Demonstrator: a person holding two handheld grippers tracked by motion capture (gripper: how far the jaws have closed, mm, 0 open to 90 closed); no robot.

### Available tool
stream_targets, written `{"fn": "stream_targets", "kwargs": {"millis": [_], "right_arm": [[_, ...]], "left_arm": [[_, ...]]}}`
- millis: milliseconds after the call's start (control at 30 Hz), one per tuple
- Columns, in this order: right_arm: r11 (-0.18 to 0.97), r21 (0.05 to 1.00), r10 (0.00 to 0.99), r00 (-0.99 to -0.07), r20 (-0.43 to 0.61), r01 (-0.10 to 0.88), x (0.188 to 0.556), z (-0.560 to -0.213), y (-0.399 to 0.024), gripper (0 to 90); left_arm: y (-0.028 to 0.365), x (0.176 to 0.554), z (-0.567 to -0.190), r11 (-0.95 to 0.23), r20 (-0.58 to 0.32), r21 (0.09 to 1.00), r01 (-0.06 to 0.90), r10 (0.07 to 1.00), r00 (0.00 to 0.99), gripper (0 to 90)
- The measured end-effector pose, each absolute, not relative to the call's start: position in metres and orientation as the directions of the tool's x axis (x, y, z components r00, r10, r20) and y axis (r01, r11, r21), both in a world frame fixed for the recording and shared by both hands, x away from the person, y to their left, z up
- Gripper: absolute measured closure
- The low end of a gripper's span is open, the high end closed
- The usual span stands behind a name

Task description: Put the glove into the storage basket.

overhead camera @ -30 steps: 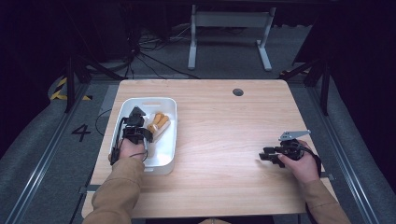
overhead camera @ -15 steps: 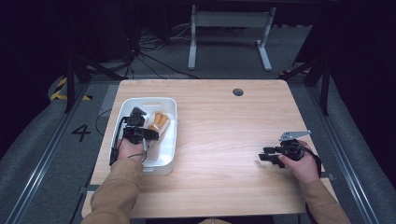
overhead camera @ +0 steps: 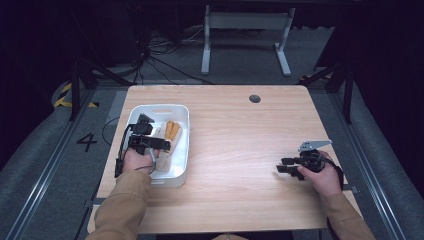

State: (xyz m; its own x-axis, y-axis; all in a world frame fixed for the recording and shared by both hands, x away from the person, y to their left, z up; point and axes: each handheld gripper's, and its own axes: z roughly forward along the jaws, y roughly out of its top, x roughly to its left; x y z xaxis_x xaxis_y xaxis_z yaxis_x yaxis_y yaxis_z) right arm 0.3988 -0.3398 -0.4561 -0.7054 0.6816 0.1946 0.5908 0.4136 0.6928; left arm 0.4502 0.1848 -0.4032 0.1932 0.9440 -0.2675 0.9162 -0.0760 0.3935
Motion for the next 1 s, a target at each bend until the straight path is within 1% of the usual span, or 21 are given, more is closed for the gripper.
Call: {"fn": "stream_targets", "kwargs": {"millis": [167, 200, 300, 400, 500, 567, 633, 733, 900, 1000], "right_arm": [[0.413, 0.695, 0.682, -0.706, 0.192, 0.588, 0.399, -0.456, -0.34, 53.6], [0.414, 0.695, 0.683, -0.705, 0.19, 0.588, 0.399, -0.456, -0.34, 53.6], [0.416, 0.694, 0.681, -0.707, 0.19, 0.587, 0.399, -0.456, -0.34, 53.5], [0.414, 0.698, 0.681, -0.707, 0.189, 0.584, 0.398, -0.456, -0.34, 53.4], [0.416, 0.696, 0.681, -0.708, 0.189, 0.585, 0.398, -0.456, -0.34, 53.2], [0.416, 0.696, 0.681, -0.708, 0.187, 0.585, 0.398, -0.456, -0.34, 53.1], [0.415, 0.698, 0.683, -0.707, 0.185, 0.584, 0.397, -0.456, -0.34, 52.8], [0.416, 0.696, 0.685, -0.705, 0.184, 0.586, 0.396, -0.456, -0.341, 52.7], [0.416, 0.695, 0.69, -0.701, 0.177, 0.586, 0.394, -0.456, -0.342, 51.9], [0.413, 0.697, 0.693, -0.699, 0.178, 0.587, 0.392, -0.456, -0.344, 51.7]], "left_arm": [[0.183, 0.452, -0.407, -0.081, -0.28, 0.363, 0.928, 0.941, 0.192, 13.6], [0.183, 0.452, -0.408, -0.096, -0.271, 0.348, 0.932, 0.942, 0.198, 13.7], [0.183, 0.452, -0.408, -0.103, -0.236, 0.36, 0.927, 0.951, 0.198, 13.6], [0.184, 0.45, -0.402, -0.111, -0.186, 0.39, 0.914, 0.963, 0.196, 11.0], [0.186, 0.449, -0.397, -0.131, -0.143, 0.417, 0.899, 0.968, 0.208, 5.9], [0.188, 0.449, -0.393, -0.119, -0.14, 0.424, 0.898, 0.971, 0.195, 2.2], [0.19, 0.447, -0.388, -0.12, -0.125, 0.455, 0.882, 0.972, 0.197, 0.1], [0.191, 0.44, -0.378, -0.119, -0.129, 0.508, 0.853, 0.969, 0.212, 0.1], [0.182, 0.429, -0.36, -0.151, -0.132, 0.562, 0.813, 0.954, 0.269, 0.8], [0.172, 0.423, -0.351, -0.162, -0.161, 0.592, 0.789, 0.936, 0.313, 1.3]]}}
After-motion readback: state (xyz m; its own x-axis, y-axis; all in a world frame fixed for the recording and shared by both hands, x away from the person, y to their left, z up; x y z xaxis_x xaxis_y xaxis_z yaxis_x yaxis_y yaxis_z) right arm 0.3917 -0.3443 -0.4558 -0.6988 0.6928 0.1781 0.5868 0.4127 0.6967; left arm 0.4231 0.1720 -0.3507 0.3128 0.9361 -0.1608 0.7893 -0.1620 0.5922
